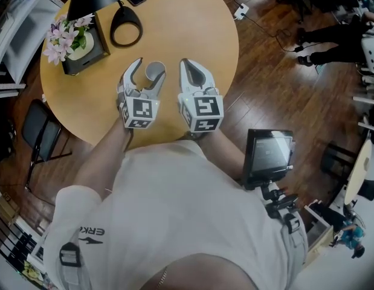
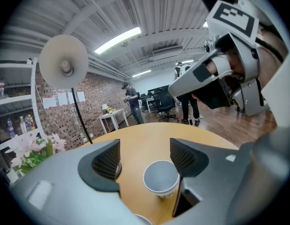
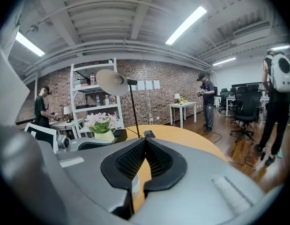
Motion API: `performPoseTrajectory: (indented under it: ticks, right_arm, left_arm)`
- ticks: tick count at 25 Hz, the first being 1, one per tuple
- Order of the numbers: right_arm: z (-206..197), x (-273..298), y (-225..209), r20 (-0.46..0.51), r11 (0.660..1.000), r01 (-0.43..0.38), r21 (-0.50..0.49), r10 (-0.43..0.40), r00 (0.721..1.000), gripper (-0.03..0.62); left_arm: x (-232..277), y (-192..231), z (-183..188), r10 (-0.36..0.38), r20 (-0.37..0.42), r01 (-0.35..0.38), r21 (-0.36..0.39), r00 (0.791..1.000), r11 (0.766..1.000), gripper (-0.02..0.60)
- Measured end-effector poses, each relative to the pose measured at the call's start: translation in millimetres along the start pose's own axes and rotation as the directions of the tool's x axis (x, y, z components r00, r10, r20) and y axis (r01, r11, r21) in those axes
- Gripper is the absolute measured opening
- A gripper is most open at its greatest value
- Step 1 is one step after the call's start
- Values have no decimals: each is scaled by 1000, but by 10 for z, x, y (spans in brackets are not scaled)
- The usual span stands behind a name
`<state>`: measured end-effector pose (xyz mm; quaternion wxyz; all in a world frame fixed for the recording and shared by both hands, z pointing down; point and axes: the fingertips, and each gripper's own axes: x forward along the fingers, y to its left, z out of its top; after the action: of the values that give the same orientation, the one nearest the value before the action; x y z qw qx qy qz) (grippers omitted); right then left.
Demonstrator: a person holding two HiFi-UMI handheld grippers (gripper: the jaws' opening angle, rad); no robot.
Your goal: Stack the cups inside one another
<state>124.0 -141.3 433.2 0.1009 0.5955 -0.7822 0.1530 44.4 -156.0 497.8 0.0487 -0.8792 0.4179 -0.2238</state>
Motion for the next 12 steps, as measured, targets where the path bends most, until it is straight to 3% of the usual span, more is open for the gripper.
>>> performPoseTrajectory:
  ticks: [9, 12]
  right_arm:
    - [157, -16, 184, 41, 993, -114, -28, 115, 992, 14]
    - [168, 2, 270, 47, 987, -159, -31, 161, 986, 14]
  left_arm:
    - [-393, 286, 423, 187, 94, -182, -63, 978, 981, 184]
    - [-531, 387, 488, 251, 107, -242, -90, 962, 966, 85]
